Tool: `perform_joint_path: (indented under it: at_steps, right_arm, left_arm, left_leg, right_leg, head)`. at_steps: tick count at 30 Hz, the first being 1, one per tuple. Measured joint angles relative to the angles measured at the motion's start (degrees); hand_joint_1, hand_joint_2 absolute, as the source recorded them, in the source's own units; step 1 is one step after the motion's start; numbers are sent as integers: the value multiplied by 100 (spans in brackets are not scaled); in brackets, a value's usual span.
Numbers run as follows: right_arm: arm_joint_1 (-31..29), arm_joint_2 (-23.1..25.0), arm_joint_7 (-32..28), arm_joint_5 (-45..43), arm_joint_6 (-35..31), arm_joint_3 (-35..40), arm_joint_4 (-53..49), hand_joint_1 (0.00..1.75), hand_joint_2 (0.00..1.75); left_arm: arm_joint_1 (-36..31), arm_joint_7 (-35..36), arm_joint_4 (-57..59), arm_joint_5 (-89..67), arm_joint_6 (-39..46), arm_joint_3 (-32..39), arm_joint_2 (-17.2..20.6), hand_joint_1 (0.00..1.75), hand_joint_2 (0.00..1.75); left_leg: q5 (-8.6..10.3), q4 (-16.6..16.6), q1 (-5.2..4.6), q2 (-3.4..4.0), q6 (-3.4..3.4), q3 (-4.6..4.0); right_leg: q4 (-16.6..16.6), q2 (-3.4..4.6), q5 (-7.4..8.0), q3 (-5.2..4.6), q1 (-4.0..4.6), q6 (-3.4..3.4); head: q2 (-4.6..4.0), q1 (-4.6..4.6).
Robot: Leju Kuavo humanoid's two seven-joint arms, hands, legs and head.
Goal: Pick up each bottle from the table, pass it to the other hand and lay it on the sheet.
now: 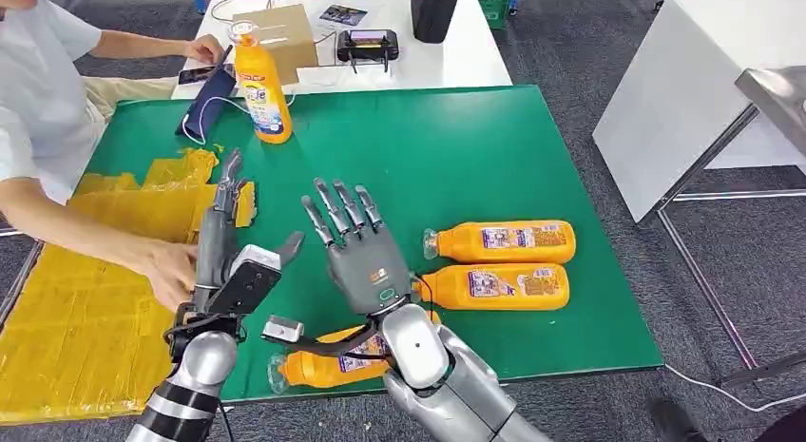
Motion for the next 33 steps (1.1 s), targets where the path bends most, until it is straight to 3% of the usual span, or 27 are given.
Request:
perform_joint_path:
  at_steps: [2, 4, 7, 11, 22, 33]
  right_arm:
    - [-128, -153, 305, -29, -43, 332, -153, 0, 175]
    - [-51, -170, -361, -565, 312, 493, -304, 0, 175]
    - [70, -129, -1632, -2247, 1845, 664, -399, 0, 175]
    - [69, -213, -2171, -3219, 2549, 828, -437, 0, 175]
    - [-6, -434, -2281, -3408, 2689, 1221, -120, 0, 175]
    - [73, -448, -1486, -2120, 2335, 1389, 138, 0, 175]
  left_arm:
    - [23, 0, -7, -9, 2, 26, -11, 0, 175]
    - [66, 0, -44, -22, 20, 59, -11, 0, 175]
    - [156, -7, -140, -50, 22, 164, -11, 0, 175]
    - [304, -85, -175, -48, -20, 323, 15, 0, 175]
    - [577, -127, -170, -42, -35, 441, 48, 0, 175]
    - [707, 35, -183, -186, -33, 501, 59, 0, 175]
  left_leg:
    - [0, 0, 0, 1, 0, 2]
    - [0, 0, 0, 2, 0, 1]
    - [0, 0, 1, 0, -1, -1]
    - [-1, -1, 4, 1, -2, -3]
    - [-1, 0, 1, 3, -1, -3]
    - [-2, 0, 1, 9, -2, -4]
  right_leg:
    - [0, 1, 0, 0, 0, 0]
    - [0, 1, 0, 1, 1, 0]
    - [1, 0, -2, -5, 4, 0]
    - [0, 0, -5, -9, 4, -3]
    - [-2, 1, -2, -14, 1, -1]
    - [-1, 4, -4, -18, 1, -3]
  head:
    - [0, 7]
    - [0, 0]
    - [0, -2]
    - [0, -2]
    - [0, 0]
    - [0, -2]
